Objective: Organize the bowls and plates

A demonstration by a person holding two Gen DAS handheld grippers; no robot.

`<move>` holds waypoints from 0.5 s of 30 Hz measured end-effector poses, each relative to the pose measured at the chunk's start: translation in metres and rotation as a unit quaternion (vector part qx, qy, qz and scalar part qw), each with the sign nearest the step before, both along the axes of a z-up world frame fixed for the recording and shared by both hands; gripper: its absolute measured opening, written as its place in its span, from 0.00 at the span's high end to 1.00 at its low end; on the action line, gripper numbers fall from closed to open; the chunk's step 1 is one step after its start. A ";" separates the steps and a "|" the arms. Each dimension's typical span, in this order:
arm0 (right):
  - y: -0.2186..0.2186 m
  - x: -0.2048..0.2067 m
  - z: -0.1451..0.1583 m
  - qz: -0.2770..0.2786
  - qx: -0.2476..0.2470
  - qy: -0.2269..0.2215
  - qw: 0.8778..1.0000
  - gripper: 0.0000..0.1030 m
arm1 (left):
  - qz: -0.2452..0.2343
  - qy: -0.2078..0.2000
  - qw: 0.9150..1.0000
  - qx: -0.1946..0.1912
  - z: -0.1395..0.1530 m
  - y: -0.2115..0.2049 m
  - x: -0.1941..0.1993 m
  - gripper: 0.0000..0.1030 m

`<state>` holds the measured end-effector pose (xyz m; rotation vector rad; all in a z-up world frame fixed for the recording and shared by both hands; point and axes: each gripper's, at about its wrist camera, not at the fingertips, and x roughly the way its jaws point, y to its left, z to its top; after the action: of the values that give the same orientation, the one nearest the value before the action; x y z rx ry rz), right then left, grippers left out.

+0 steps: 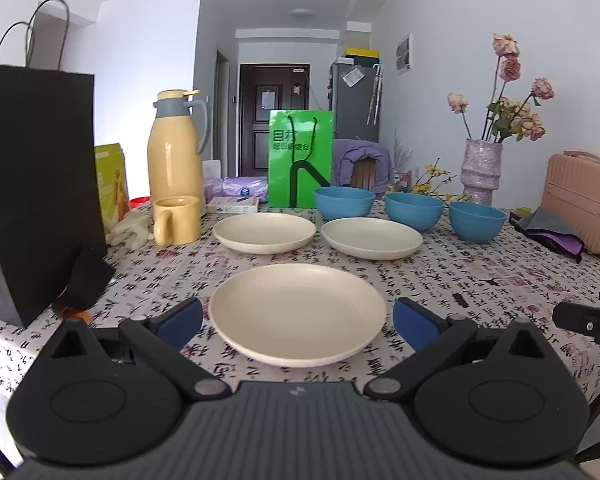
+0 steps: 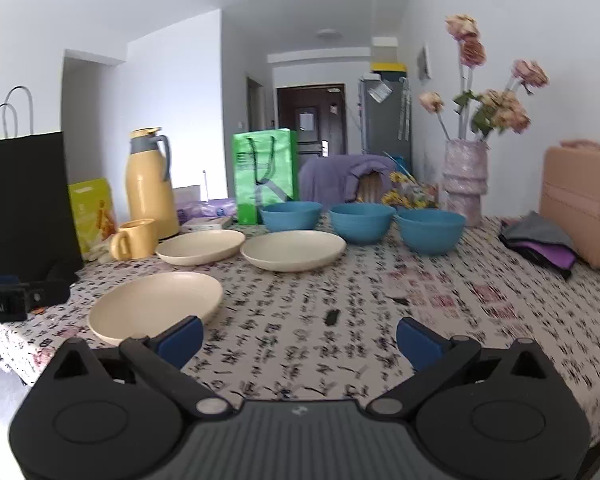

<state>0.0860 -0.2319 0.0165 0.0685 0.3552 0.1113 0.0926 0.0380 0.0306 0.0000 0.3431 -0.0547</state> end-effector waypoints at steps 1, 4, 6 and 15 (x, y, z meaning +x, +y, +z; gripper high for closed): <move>-0.005 0.001 -0.001 -0.008 0.005 0.001 1.000 0.00 | -0.002 -0.001 1.000 0.002 0.000 -0.003 0.000 0.00; -0.017 0.002 -0.003 -0.020 0.022 0.000 1.000 0.00 | -0.007 0.000 1.000 0.014 0.001 -0.014 0.004 0.00; -0.023 0.004 -0.004 -0.023 0.024 0.000 0.999 0.00 | -0.007 0.003 1.000 0.017 0.002 -0.020 0.009 0.00; -0.046 0.028 -0.003 -0.033 0.018 0.003 0.999 0.00 | -0.024 0.002 0.999 0.022 0.007 -0.048 0.040 0.00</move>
<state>0.1139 -0.2783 0.0134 0.1164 0.3573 0.0528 0.1327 -0.0101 0.0380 0.0519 0.3477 -0.0944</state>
